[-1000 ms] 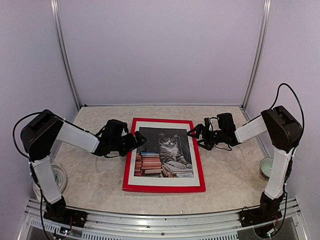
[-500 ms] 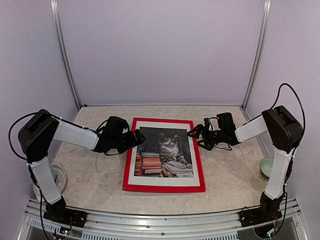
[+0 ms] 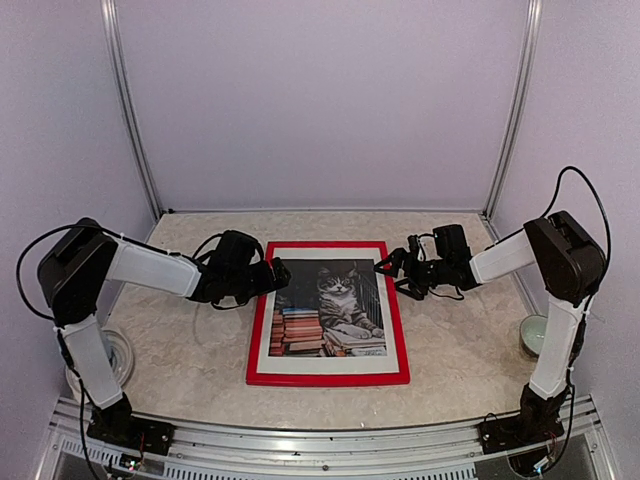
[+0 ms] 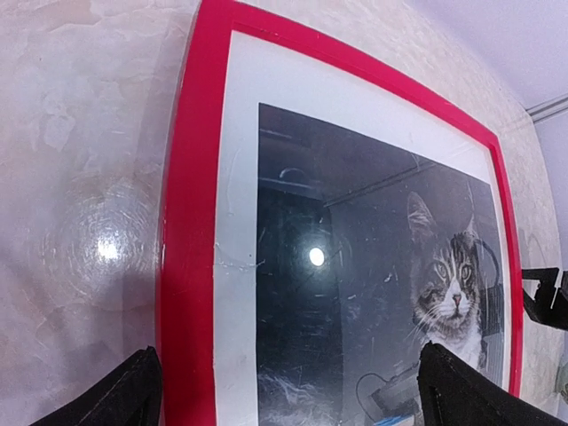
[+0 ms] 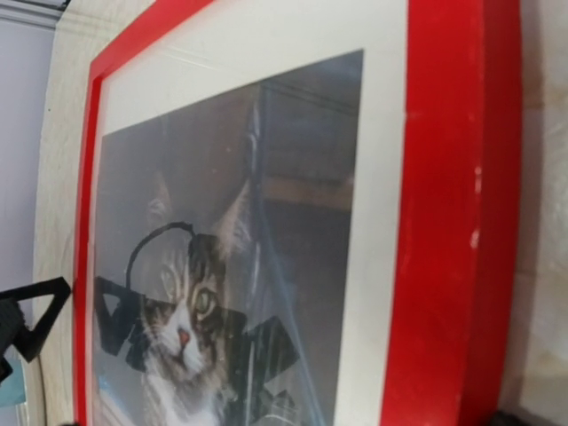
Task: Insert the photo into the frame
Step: Place the photo frame at the center of the board.
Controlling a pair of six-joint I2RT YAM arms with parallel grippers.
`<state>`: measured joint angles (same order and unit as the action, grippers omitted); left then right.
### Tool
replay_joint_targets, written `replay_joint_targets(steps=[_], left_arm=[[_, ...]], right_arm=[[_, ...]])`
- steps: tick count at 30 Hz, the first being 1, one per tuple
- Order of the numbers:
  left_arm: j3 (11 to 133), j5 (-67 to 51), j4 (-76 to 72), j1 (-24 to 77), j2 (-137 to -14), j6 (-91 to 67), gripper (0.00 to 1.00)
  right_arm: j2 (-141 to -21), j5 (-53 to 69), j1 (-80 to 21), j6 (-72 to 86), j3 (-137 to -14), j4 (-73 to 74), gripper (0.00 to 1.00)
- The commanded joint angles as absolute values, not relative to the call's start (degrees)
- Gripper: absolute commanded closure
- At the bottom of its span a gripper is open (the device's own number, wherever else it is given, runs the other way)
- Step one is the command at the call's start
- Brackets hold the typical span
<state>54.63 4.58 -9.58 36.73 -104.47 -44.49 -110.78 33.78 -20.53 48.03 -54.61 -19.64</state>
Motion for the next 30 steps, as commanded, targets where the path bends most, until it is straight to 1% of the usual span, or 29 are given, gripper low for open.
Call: replay_joint_targets(steps=[1,10,17,23,30], left_arm=[[57.69,6.29,-10.08,37.88,-104.69,-42.87,0.01],[57.51,8.88,-9.97,38.48,-102.61,-42.11,0.01],[56.23,13.72,-8.21,39.67,-96.36,-39.38,0.01],[52.77,16.99,-6.5,39.89,-87.92,-37.54,0.01],[48.71,22.05,-3.3,40.08,-76.99,-34.13,0.01]], right_arm=[[-109.14,34.27,-21.18,47.41,-56.07,-19.06,0.01],[-107.8,31.97,-21.18,44.89,-57.09,-15.3,0.01],[-102.95,24.37,-20.49,38.89,-57.99,-6.46,0.01],[-95.1,17.29,-19.87,32.33,-56.83,0.17,0.01],[-81.7,10.33,-19.98,21.81,-52.69,5.02,0.01]])
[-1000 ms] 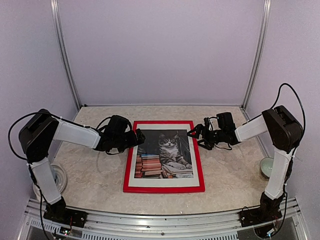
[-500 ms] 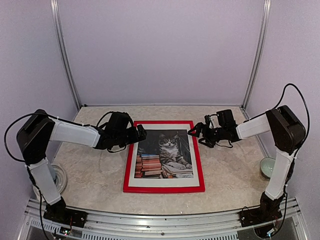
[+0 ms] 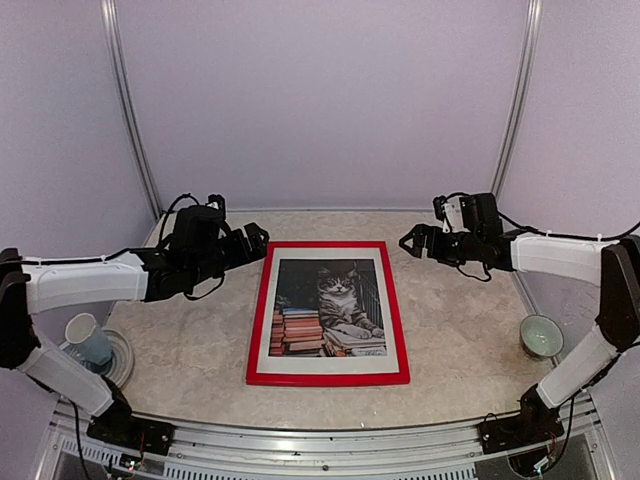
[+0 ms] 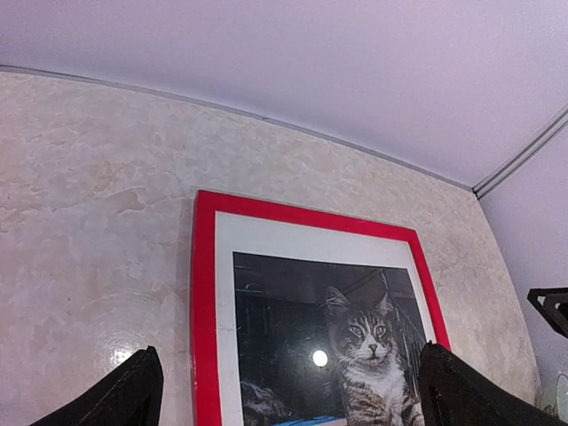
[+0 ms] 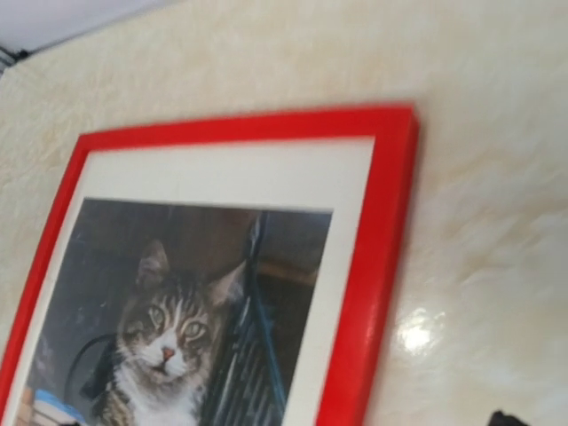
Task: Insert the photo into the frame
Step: Place the photo frame at the center of the board.
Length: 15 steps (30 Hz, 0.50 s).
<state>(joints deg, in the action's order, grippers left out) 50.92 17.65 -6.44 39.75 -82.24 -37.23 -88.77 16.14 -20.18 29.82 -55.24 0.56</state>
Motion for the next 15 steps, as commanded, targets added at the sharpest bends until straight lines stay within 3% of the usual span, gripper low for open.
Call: replay_joint_targets(steps=[1,8,15], left_arm=[[48.62,22.93,-2.36,40.07,-75.8,-33.78,0.01],[47.54,29.3,4.28,40.36,-64.97,-28.9,0.01],[40.41,29.34,2.31,40.58,-49.24,-20.19,0.01]], right_arm=[[-79.39,9.33,-19.95,20.62,-51.77,5.26,0.01],[-57.99,4.65,-20.15,11.47,-41.15,0.27,0.01],[-44.26,2.03,-20.13,10.76,-37.99,6.64,0.01]])
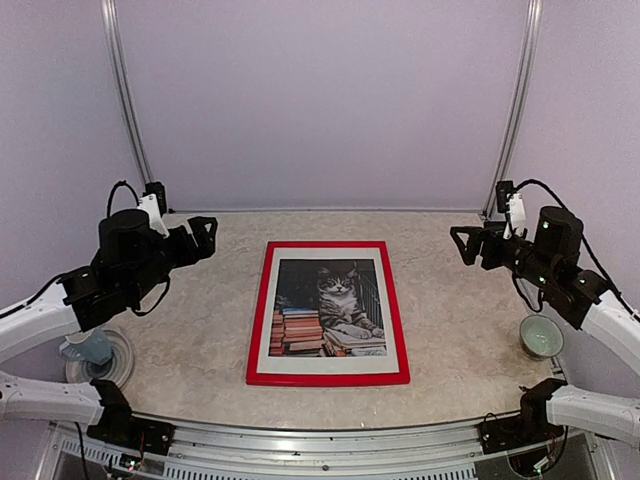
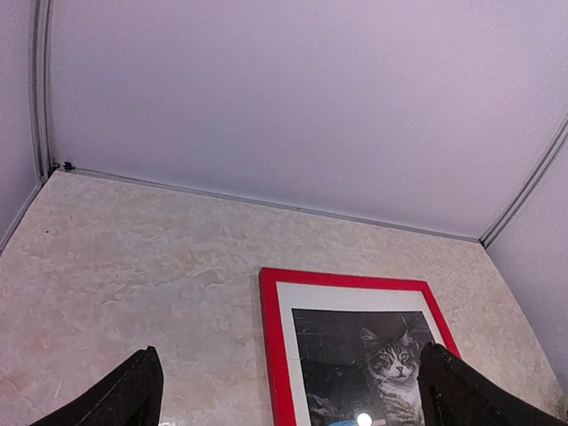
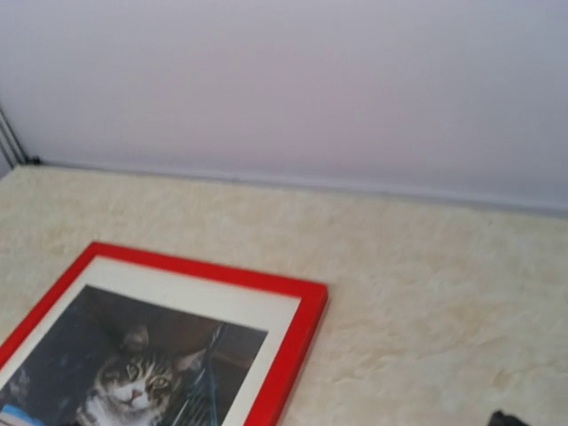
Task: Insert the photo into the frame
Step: Place the photo frame at the center of the board, then reset both arms
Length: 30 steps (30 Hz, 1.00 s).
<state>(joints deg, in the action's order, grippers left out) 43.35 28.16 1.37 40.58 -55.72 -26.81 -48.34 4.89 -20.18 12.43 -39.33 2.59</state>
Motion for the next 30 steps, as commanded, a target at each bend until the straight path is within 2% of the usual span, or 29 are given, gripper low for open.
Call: replay_joint_targets(steps=[1,7,15,30], left_arm=[[40.39,28.67,3.4,40.2,-46.91,-19.71,0.01],[40.46,21.59,9.24,36.51,-41.64,-16.52,0.01],[35.3,21.19,6.05,34.99,-34.72,-14.35,0.01],[33.67,20.81,4.25,33.79,-33.81,-14.24,0.01]], right_arm=[[-43.29,1.31,-20.14,11.29,-37.76,7.85,0.01],[-37.69,5.33,-20.2,11.28,-34.24,8.32,0.01],[-32.38,4.4,-20.21,10.74,-32.09,8.32,0.01],[-29.39,0.94,-20.14,9.93,-32.64,9.9,0.01]])
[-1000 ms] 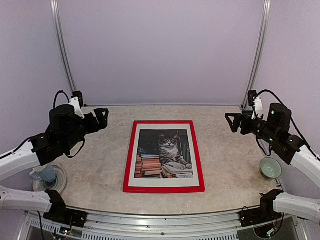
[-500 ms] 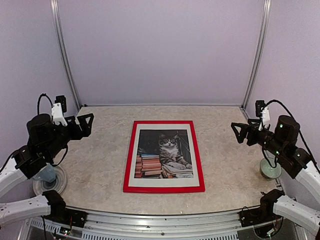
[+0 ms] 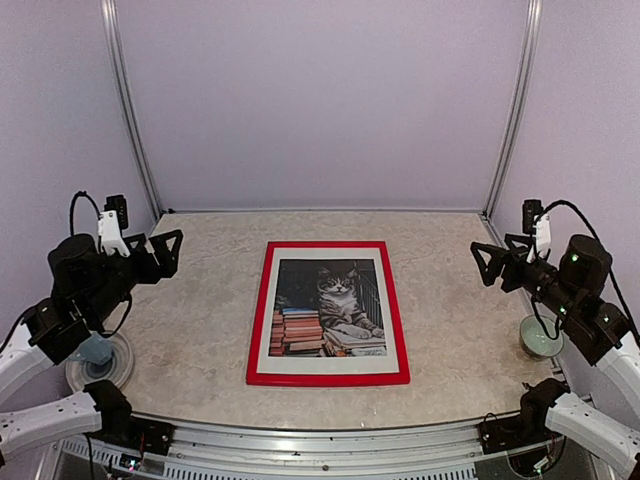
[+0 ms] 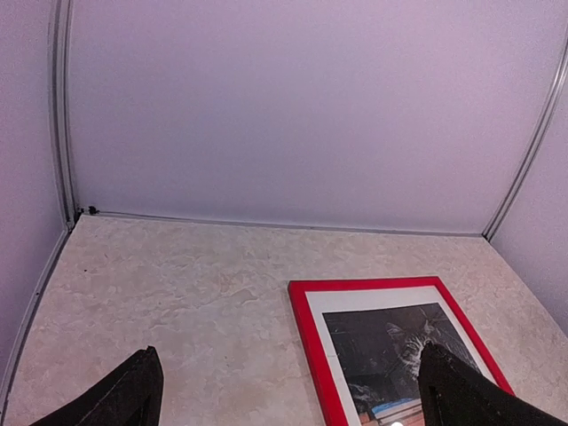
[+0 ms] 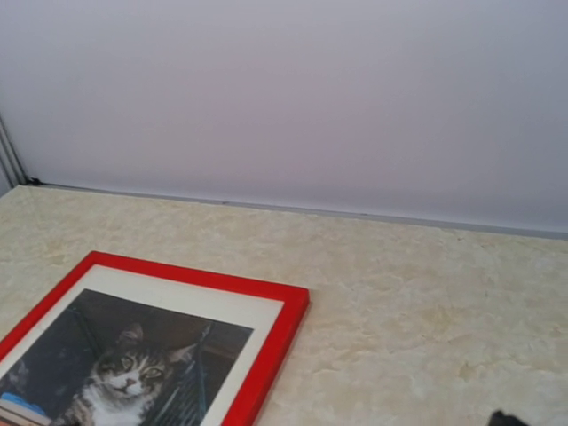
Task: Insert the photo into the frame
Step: Reset both arms
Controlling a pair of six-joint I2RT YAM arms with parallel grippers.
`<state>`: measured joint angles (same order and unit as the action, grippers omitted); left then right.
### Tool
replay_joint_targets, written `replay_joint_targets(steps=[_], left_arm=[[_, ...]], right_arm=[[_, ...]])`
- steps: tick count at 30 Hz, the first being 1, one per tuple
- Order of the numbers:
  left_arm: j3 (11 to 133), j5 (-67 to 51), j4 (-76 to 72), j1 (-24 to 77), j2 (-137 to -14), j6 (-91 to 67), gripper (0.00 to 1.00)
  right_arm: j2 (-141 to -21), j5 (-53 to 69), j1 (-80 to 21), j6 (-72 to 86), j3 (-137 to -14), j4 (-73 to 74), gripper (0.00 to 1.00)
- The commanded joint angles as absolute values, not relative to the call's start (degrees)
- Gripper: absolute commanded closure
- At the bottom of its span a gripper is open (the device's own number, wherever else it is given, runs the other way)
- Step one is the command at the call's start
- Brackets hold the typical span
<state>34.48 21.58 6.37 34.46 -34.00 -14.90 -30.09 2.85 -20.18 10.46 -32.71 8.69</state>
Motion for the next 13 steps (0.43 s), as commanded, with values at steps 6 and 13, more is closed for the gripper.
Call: replay_joint_targets(steps=[6,13], left_arm=[[33.96,20.59,4.06,32.92,-34.57,-14.15,0.01],[33.97,20.64,4.21,32.78,-34.88,-14.59,0.01]], right_arm=[[-29.05,-0.93,-20.15,10.15,-32.76,10.72,0.01],[-30.42,2.19,-20.15,9.53,-33.53,10.81,0.01]])
